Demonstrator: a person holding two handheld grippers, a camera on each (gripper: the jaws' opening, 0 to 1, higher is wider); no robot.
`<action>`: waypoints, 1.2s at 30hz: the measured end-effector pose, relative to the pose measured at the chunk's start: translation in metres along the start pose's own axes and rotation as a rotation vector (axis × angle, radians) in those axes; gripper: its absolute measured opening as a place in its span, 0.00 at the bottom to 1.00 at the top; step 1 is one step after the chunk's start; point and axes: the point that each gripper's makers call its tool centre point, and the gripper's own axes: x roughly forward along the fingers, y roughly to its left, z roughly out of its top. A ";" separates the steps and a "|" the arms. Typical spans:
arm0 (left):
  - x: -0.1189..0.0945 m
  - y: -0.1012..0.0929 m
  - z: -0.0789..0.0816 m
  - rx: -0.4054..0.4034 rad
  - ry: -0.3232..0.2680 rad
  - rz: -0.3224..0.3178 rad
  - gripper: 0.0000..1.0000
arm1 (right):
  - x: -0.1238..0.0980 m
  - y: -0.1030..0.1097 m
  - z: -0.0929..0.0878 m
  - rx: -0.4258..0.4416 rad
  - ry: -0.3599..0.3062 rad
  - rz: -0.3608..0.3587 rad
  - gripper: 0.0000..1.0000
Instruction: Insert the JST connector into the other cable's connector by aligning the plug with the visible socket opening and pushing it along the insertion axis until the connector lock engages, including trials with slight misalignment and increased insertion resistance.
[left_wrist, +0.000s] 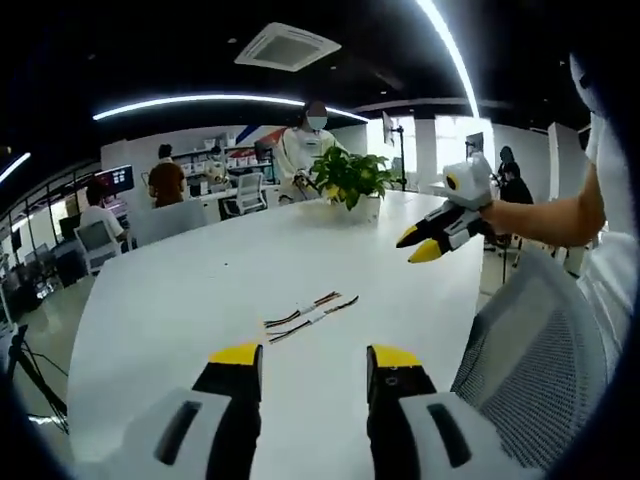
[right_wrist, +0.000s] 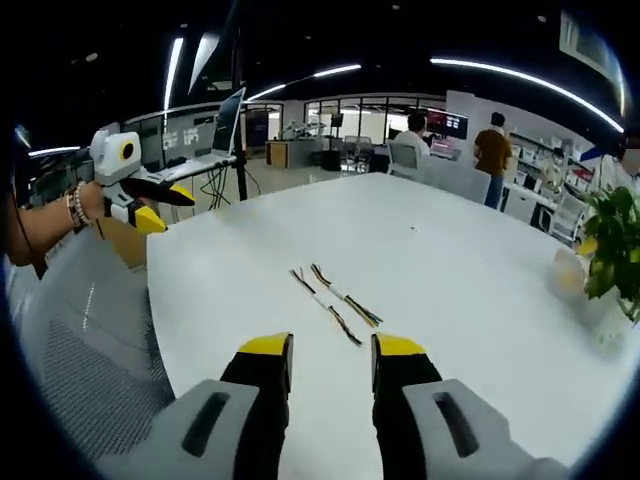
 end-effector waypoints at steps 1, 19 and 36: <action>-0.003 -0.002 -0.004 0.008 0.008 0.001 0.37 | -0.002 0.001 -0.001 0.005 -0.002 -0.003 0.29; -0.052 0.004 -0.033 -0.150 -0.046 0.117 0.37 | -0.027 0.028 -0.034 0.142 -0.014 -0.024 0.32; -0.049 0.001 -0.055 -0.366 -0.049 0.145 0.54 | -0.033 0.043 -0.053 0.184 0.019 -0.015 0.39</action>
